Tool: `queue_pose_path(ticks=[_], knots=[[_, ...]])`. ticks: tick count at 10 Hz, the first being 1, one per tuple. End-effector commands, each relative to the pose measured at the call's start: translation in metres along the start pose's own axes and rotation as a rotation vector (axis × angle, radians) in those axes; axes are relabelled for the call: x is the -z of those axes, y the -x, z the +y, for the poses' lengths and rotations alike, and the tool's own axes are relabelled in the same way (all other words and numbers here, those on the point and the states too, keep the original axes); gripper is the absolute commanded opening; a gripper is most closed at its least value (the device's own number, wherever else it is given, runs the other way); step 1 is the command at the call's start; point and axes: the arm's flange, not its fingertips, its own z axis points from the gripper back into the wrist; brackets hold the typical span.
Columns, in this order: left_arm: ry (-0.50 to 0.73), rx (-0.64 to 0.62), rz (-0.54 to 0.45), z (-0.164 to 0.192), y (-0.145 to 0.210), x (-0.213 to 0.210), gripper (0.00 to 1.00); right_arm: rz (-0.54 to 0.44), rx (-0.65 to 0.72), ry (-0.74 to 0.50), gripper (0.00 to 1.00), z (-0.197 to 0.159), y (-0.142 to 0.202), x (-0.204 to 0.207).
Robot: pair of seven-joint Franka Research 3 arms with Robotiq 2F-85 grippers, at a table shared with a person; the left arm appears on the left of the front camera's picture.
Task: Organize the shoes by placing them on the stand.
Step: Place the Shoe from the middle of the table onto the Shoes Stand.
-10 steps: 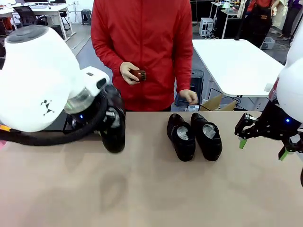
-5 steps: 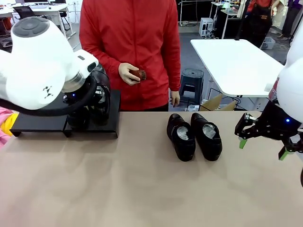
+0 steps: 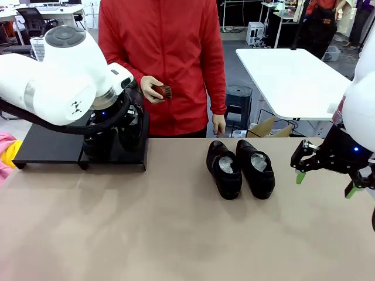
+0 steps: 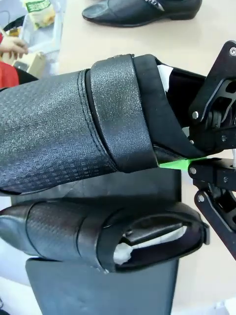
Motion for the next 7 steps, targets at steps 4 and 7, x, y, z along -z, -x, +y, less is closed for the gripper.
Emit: queue_pose_path(ticks=[4,7], knots=[[-0.049,-0.013,0.017,-0.002,-0.013,0.020,0.00,0.002,-0.014,-0.003,1.00,0.001,-0.001,-0.002],[-0.052,-0.010,0.033,-0.003,-0.011,0.027,0.00,0.002,-0.014,-0.003,1.00,0.001,-0.001,-0.002]])
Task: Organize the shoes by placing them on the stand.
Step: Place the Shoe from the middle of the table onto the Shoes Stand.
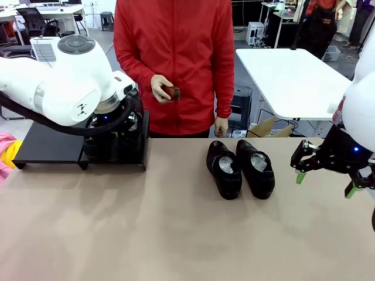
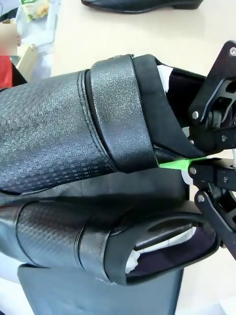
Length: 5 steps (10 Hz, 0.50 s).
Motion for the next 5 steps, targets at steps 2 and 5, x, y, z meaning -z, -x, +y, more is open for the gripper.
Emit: queue_pose_path(ticks=[2,5], knots=[[-0.051,-0.015,-0.027,-0.0049,-0.0070,0.0017,0.00,0.002,-0.014,-0.003,1.00,0.0005,-0.0008,-0.0018],[-0.070,-0.011,-0.032,-0.0081,-0.0049,0.0060,0.00,0.002,-0.014,-0.003,1.00,0.0005,-0.0008,-0.0018]])
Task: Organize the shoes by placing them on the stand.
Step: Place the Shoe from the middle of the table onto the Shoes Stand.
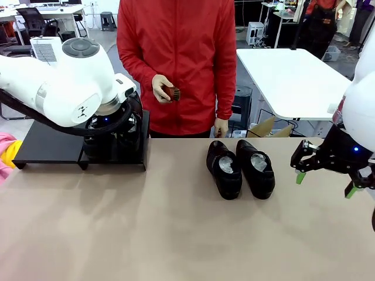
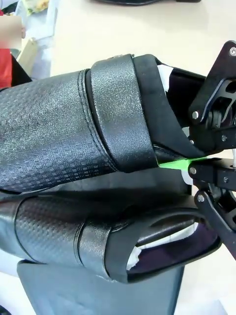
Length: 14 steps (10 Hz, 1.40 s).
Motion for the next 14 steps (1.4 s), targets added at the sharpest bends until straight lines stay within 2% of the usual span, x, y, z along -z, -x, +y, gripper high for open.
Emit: queue_pose_path(ticks=[1,4,7,10,13,14], knots=[[-0.038,-0.023,-0.016,-0.009,-0.007,0.004,0.00,0.002,-0.014,-0.003,1.00,0.001,-0.001,-0.002],[-0.062,-0.030,-0.013,-0.009,-0.007,0.009,0.02,0.002,-0.014,-0.003,1.00,0.001,-0.001,-0.002],[-0.079,-0.025,-0.024,-0.009,-0.009,0.011,0.58,0.002,-0.014,-0.003,1.00,0.001,-0.001,-0.002],[-0.075,-0.038,-0.064,-0.009,-0.008,-0.002,0.58,0.002,-0.014,-0.003,1.00,0.001,-0.001,-0.002],[-0.008,-0.045,-0.091,-0.012,0.015,-0.049,0.58,0.002,-0.014,-0.003,1.00,0.001,-0.001,-0.002],[-0.038,-0.023,-0.050,-0.011,-0.010,-0.015,0.58,0.002,-0.014,-0.003,1.00,0.001,-0.001,-0.002]])
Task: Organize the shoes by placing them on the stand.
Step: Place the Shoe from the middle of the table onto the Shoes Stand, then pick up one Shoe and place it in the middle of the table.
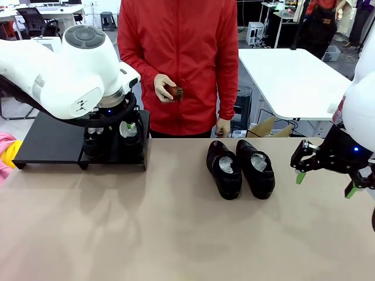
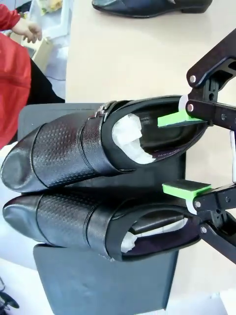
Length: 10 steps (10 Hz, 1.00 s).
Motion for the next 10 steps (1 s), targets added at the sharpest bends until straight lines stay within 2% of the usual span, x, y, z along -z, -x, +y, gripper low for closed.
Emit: queue_pose_path(ticks=[1,9,10], knots=[[-0.010,-0.002,0.021,0.003,-0.006,0.022,0.58,0.002,-0.014,-0.003,1.00,0.001,-0.001,-0.002],[-0.007,-0.007,0.029,0.003,-0.003,0.024,0.58,0.002,-0.014,-0.003,1.00,0.001,-0.001,-0.002],[0.021,0.058,-0.067,-0.012,0.000,-0.010,0.58,0.002,-0.014,-0.003,1.00,0.001,-0.001,-0.002]])
